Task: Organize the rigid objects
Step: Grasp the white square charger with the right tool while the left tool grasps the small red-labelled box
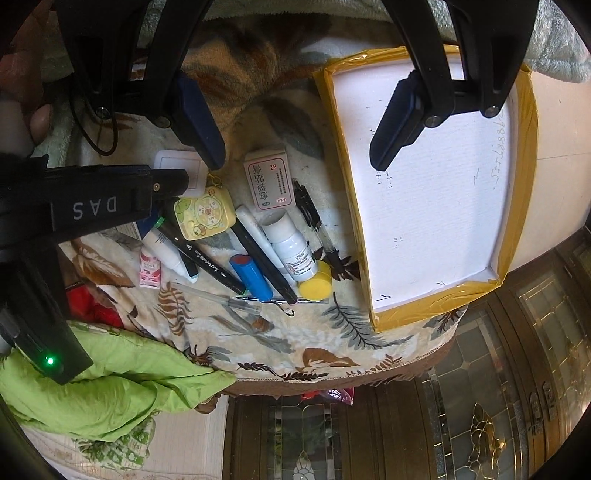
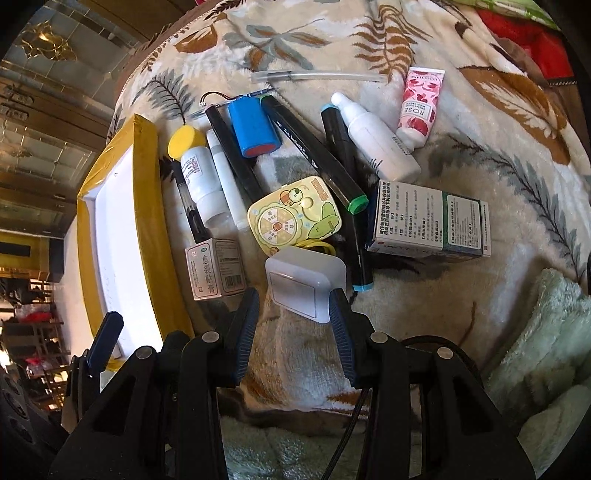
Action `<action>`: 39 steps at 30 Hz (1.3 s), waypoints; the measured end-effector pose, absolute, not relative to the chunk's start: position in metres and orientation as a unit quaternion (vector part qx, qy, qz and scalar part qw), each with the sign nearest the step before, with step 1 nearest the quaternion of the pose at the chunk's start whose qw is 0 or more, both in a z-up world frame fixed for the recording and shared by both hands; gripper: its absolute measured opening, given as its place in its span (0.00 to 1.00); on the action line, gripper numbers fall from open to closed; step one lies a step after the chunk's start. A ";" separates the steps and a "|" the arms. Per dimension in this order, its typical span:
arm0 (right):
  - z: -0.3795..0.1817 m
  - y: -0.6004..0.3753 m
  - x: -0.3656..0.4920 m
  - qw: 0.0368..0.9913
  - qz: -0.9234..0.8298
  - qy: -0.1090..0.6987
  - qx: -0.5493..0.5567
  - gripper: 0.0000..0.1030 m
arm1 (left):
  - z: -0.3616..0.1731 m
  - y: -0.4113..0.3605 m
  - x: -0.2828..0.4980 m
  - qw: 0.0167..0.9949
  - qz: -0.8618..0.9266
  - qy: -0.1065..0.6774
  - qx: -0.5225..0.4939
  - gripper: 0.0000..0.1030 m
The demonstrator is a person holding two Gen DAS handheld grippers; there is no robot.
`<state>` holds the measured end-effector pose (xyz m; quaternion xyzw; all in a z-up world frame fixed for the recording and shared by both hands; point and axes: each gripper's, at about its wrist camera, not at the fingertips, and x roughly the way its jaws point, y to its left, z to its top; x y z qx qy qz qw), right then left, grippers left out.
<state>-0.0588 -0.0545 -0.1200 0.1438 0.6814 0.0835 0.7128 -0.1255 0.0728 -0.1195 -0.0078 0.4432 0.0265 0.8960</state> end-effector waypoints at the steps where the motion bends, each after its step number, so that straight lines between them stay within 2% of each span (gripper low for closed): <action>1: -0.120 -0.055 -0.059 0.711 0.084 0.683 0.146 0.38 | -0.120 0.073 -0.125 0.896 0.027 0.443 -0.009 0.79; 15: -0.126 -0.056 -0.058 0.706 0.073 0.690 0.143 0.38 | -0.120 0.075 -0.124 0.895 0.027 0.446 -0.018 0.79; 23: -0.133 -0.069 -0.052 0.703 0.045 0.691 0.161 0.38 | -0.127 0.110 -0.116 0.873 0.001 0.470 -0.130 0.79; 27: -0.136 -0.058 -0.050 0.700 0.061 0.695 0.154 0.38 | -0.126 0.116 -0.116 0.870 -0.007 0.468 -0.153 0.79; 28: -0.136 -0.056 -0.048 0.703 0.056 0.694 0.145 0.39 | -0.126 0.117 -0.116 0.871 -0.009 0.467 -0.154 0.79; 32: -0.147 -0.046 -0.042 0.696 0.049 0.704 0.132 0.53 | -0.122 0.116 -0.114 0.870 -0.014 0.471 -0.147 0.79; 39: -0.148 -0.043 -0.032 0.699 0.062 0.699 0.138 0.52 | -0.120 0.097 -0.099 0.862 -0.029 0.499 -0.082 0.77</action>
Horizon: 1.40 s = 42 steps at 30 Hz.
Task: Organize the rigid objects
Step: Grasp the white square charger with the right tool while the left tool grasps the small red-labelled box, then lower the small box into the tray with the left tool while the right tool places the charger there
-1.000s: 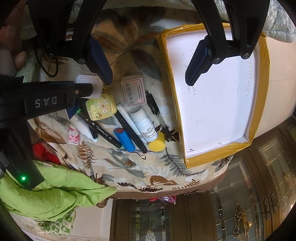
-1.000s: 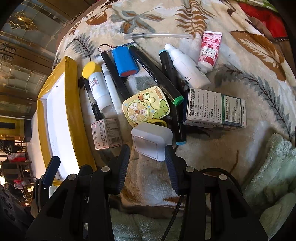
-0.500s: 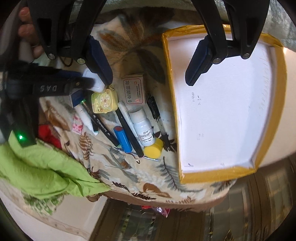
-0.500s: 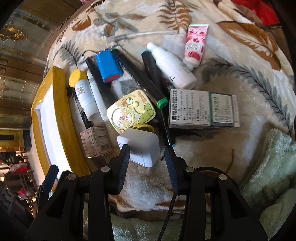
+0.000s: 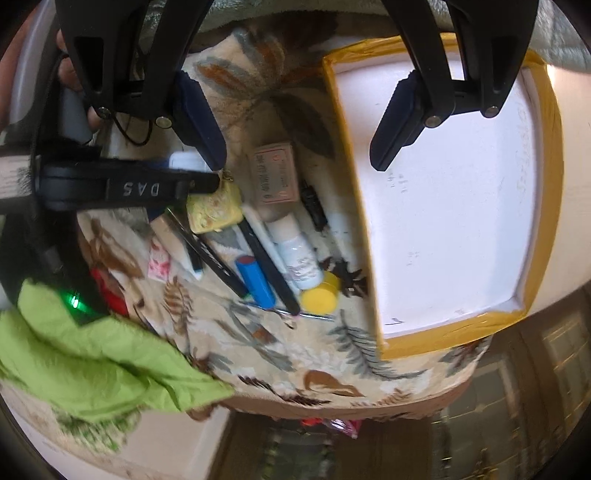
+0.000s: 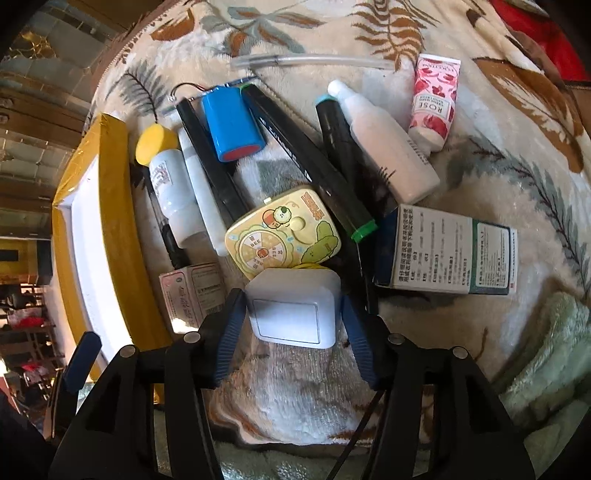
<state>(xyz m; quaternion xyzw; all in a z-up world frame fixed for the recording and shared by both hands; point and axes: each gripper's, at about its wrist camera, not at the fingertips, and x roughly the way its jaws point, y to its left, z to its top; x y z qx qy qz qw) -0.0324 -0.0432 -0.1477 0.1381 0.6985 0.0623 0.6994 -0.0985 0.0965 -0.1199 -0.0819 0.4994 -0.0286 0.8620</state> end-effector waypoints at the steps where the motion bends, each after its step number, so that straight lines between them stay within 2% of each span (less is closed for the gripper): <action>1: -0.146 -0.046 -0.032 0.702 0.063 0.695 0.143 0.52 | -0.122 0.093 -0.095 0.859 -0.038 0.505 -0.079 0.76; 3: -0.142 -0.052 -0.030 0.706 0.066 0.687 0.157 0.52 | -0.127 0.089 -0.087 0.850 -0.044 0.520 -0.078 0.70; 5: -0.140 -0.061 -0.028 0.708 0.063 0.681 0.174 0.52 | -0.135 0.083 -0.077 0.838 -0.047 0.538 -0.073 0.57; 10: -0.132 -0.075 -0.027 0.720 0.067 0.658 0.210 0.52 | -0.149 0.062 -0.057 0.820 -0.034 0.571 -0.029 0.51; 13: -0.130 -0.073 -0.028 0.722 0.068 0.654 0.214 0.52 | -0.163 0.060 -0.046 0.803 -0.021 0.596 -0.016 0.35; 21: -0.129 -0.082 -0.029 0.712 0.112 0.635 0.279 0.52 | -0.141 0.078 -0.065 0.816 -0.032 0.573 -0.064 0.34; 28: -0.109 -0.060 -0.032 0.719 0.190 0.596 0.304 0.52 | -0.095 0.148 -0.110 0.821 -0.053 0.529 -0.206 0.33; 35: -0.079 0.027 -0.065 0.713 0.325 0.580 0.224 0.52 | -0.105 0.228 -0.135 0.821 0.034 0.522 -0.229 0.34; 42: -0.102 0.114 -0.095 0.706 0.345 0.612 0.088 0.52 | -0.134 0.252 -0.129 0.797 0.084 0.548 -0.237 0.34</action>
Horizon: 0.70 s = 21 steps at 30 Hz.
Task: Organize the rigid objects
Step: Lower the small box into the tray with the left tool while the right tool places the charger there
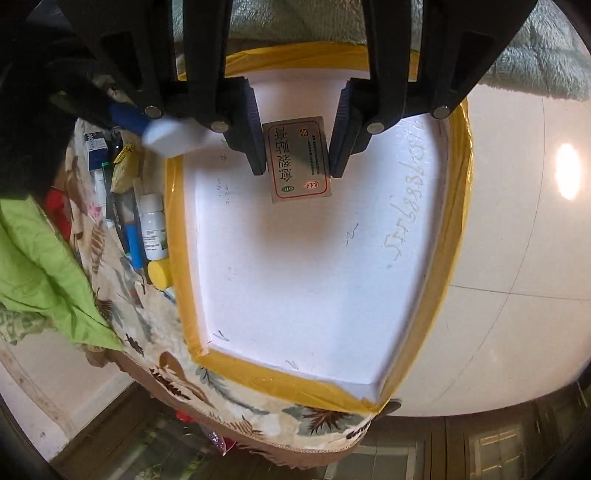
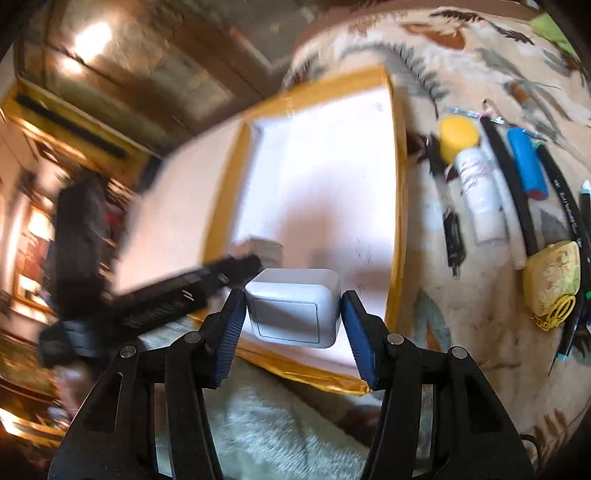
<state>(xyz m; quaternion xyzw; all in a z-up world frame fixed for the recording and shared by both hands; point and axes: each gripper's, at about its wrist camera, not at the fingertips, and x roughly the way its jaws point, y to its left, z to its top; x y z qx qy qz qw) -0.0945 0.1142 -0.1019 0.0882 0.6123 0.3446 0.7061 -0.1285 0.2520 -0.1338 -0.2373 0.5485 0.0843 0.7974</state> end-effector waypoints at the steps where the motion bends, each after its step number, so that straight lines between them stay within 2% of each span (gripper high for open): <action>1: -0.109 0.120 -0.096 0.707 0.334 0.619 0.069 0.52 | -0.134 0.250 -0.128 0.797 0.086 0.551 -0.232 0.34; 9: -0.125 0.157 -0.108 0.730 0.300 0.610 -0.076 0.52 | -0.148 0.239 -0.126 0.788 0.082 0.575 -0.207 0.34; 16: -0.142 0.169 -0.096 0.715 0.297 0.622 -0.116 0.53 | -0.152 0.230 -0.124 0.789 0.076 0.580 -0.188 0.35; 21: -0.143 0.164 -0.095 0.682 0.321 0.652 -0.084 0.53 | -0.153 0.224 -0.122 0.787 0.062 0.588 -0.179 0.36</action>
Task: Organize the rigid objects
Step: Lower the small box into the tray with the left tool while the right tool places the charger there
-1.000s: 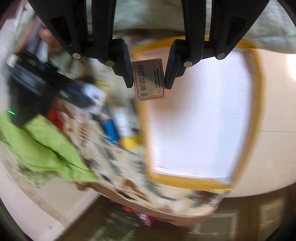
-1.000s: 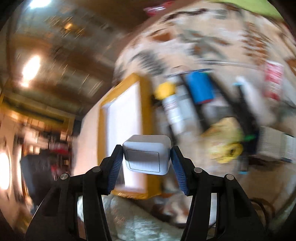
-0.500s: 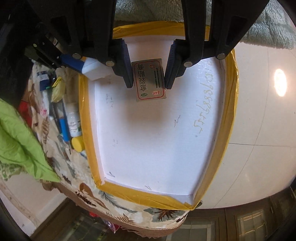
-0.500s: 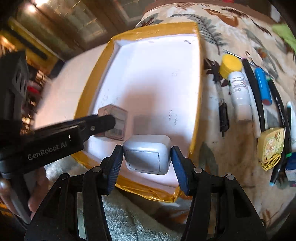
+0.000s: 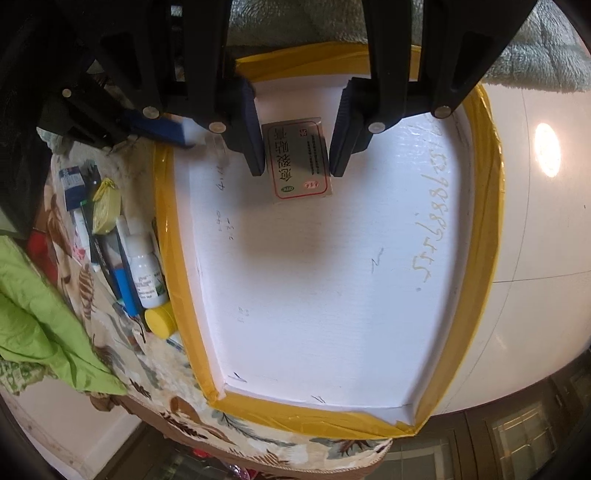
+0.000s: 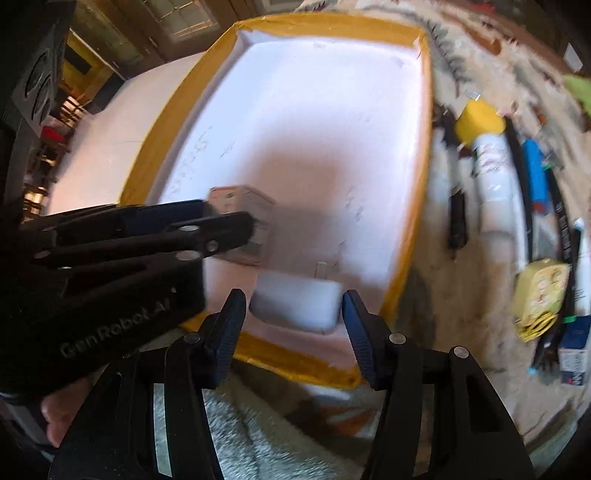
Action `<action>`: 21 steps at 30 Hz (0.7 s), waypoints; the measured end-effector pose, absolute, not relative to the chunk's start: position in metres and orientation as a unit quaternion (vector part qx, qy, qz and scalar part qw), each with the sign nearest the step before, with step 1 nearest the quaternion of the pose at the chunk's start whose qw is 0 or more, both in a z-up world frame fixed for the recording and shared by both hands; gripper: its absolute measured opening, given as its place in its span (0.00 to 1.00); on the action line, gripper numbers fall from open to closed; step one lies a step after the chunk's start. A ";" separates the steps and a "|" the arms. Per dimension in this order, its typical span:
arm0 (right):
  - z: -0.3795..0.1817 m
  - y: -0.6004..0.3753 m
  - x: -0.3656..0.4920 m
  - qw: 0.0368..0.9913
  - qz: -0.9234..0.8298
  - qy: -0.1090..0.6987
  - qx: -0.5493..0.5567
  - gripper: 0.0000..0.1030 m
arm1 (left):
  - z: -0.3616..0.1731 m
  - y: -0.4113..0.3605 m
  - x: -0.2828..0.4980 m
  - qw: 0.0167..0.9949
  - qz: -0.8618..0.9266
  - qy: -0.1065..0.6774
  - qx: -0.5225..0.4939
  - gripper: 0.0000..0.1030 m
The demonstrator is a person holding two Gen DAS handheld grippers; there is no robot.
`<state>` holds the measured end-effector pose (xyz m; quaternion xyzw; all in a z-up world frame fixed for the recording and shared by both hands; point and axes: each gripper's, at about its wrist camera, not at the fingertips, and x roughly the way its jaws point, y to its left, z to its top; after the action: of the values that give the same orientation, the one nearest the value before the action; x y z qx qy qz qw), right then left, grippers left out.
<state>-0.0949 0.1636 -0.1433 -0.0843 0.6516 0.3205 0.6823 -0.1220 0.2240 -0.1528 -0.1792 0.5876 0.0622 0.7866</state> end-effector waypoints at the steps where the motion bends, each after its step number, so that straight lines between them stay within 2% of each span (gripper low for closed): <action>1: -0.145 0.163 -0.097 0.676 0.324 0.657 -0.083 0.53 | -0.154 0.225 -0.121 0.784 0.063 0.591 -0.181 0.38; 4: -0.141 0.162 -0.094 0.674 0.329 0.656 -0.083 0.53 | -0.153 0.229 -0.122 0.782 0.061 0.588 -0.197 0.42; 8: -0.128 0.147 -0.085 0.679 0.338 0.651 -0.037 0.53 | -0.146 0.234 -0.125 0.790 0.063 0.571 -0.213 0.55; 13: -0.104 0.100 -0.062 0.714 0.315 0.621 0.071 0.53 | -0.138 0.237 -0.127 0.799 0.063 0.552 -0.230 0.55; 21: -0.063 -0.026 -0.029 0.789 0.163 0.555 0.207 0.53 | -0.112 0.221 -0.134 0.843 0.040 0.491 -0.217 0.55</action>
<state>-0.0294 -0.0259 -0.0630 0.2068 0.5546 0.1625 0.7894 -0.1340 0.2213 -0.1116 -0.2171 0.4908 0.0396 0.8429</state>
